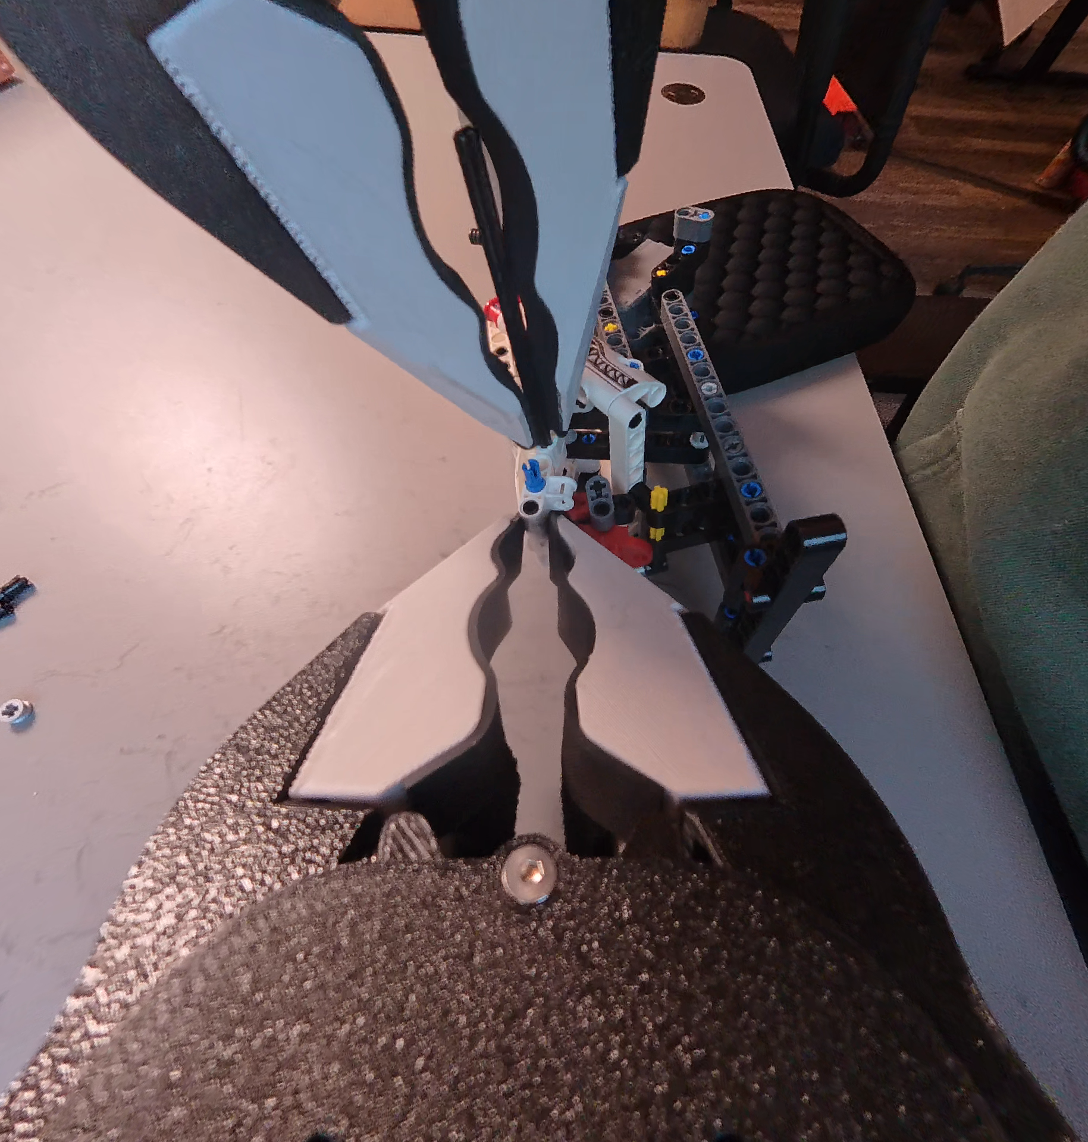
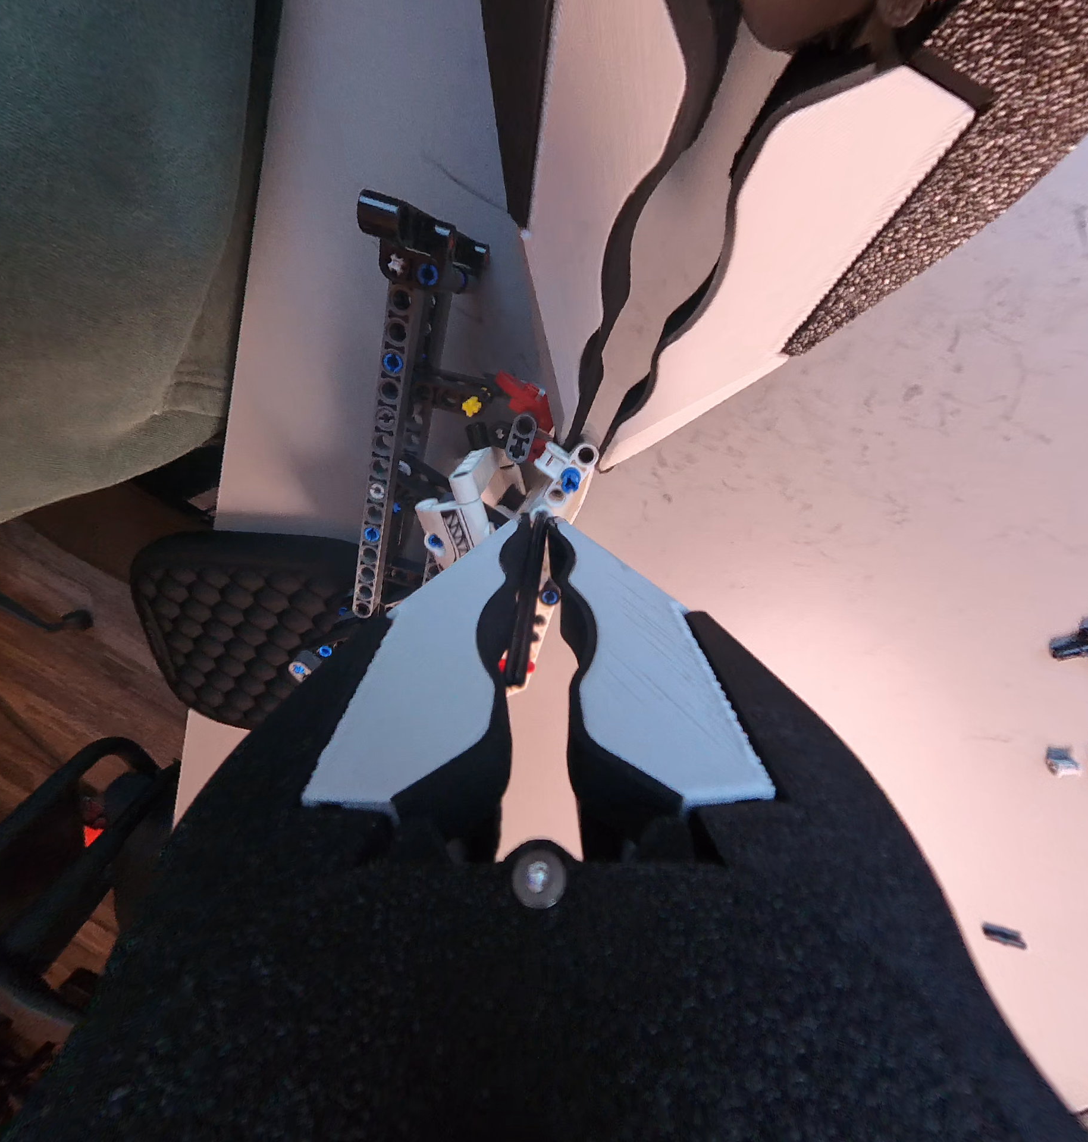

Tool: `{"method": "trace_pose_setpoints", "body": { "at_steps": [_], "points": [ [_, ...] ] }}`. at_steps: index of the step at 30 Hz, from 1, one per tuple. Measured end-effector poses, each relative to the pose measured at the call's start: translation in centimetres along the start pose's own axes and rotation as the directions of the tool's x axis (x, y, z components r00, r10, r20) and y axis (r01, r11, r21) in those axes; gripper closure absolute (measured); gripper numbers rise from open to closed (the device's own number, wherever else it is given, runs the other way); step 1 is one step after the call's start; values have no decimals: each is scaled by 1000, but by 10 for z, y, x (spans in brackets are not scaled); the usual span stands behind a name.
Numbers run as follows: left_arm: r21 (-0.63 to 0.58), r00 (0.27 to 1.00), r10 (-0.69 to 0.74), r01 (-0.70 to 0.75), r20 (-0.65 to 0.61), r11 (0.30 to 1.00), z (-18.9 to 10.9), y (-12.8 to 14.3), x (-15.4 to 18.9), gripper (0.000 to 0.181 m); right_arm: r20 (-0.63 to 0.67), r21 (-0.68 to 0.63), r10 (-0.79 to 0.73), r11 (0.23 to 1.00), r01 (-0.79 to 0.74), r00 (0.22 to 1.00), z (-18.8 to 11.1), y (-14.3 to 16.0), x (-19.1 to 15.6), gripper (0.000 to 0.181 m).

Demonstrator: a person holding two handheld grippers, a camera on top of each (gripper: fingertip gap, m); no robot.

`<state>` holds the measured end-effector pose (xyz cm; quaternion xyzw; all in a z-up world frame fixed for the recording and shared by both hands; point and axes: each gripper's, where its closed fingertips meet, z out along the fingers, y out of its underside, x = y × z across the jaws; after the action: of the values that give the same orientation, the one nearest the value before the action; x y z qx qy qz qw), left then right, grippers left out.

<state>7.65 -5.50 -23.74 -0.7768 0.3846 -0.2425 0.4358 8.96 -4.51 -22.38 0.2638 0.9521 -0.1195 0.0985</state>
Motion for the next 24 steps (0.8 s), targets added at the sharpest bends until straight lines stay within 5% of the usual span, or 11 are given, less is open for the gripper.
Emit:
{"method": "trace_pose_setpoints", "body": {
  "at_steps": [8, 24],
  "points": [
    [0, 1000, -1, 1, -6, 1000, -1, 1, 0, 174, -35, -11, 4, 1000, -4, 999, -29, -1, -1, 166],
    [4, 1000, -8, 8, 3, 1000, -2, 1, 0, 175, -75, -8, 7, 1000, -8, 997, -38, -3, 1, 180]
  ]
}}
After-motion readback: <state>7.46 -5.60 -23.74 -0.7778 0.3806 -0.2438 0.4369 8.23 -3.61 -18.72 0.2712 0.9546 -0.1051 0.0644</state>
